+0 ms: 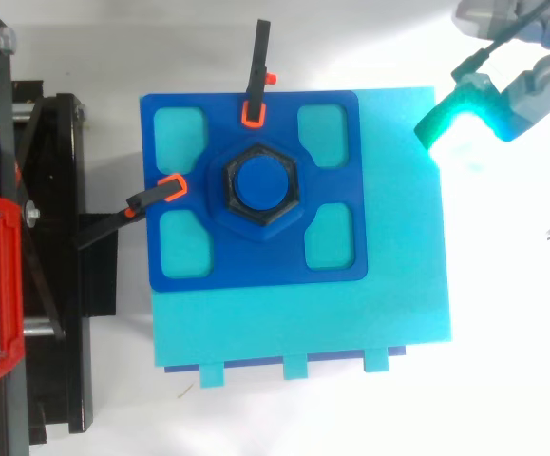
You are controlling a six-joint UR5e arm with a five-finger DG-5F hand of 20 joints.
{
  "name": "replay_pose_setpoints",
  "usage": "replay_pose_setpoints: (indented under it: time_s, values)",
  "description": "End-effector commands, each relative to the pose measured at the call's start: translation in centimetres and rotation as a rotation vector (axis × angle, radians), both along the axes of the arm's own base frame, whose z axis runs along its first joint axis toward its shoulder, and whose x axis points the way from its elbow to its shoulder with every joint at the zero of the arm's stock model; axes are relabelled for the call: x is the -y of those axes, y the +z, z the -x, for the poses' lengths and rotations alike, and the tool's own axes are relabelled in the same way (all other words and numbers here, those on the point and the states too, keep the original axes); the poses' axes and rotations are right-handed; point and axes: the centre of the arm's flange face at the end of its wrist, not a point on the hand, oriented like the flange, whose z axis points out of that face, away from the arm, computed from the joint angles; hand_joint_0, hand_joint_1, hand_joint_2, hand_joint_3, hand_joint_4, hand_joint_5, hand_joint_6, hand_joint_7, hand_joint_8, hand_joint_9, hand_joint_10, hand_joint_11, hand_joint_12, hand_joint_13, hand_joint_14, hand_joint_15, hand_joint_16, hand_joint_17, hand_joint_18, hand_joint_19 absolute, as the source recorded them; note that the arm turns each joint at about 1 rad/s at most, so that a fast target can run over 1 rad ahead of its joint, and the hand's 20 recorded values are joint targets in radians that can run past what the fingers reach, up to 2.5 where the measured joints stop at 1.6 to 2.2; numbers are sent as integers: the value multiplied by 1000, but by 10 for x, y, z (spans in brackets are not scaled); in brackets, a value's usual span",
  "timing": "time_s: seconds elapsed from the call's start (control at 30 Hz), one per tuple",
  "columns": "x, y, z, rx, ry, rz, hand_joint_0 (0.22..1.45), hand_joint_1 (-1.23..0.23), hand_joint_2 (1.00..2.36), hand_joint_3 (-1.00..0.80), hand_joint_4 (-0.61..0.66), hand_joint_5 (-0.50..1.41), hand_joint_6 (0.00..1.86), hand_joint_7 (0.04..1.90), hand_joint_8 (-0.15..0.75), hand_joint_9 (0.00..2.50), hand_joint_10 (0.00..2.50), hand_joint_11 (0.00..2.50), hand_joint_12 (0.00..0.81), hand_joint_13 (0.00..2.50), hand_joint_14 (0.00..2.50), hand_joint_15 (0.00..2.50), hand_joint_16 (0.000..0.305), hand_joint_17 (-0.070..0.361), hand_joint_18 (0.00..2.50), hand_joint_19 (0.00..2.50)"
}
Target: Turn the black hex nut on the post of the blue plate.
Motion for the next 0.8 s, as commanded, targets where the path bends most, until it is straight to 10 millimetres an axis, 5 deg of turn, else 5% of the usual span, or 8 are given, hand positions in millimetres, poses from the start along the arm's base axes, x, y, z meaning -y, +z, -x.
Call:
replay_pose_setpoints:
  time_s: [0.0,0.77]
  values:
    - [0,0,0,-1,-1,12,443,-450,1000,-500,35,-255,502,683,152,0,0,0,345,0,0,0,61,137,0,21]
    - [0,0,0,-1,-1,12,445,-457,1000,-500,42,-258,502,737,151,0,0,0,343,0,1,0,60,136,0,17]
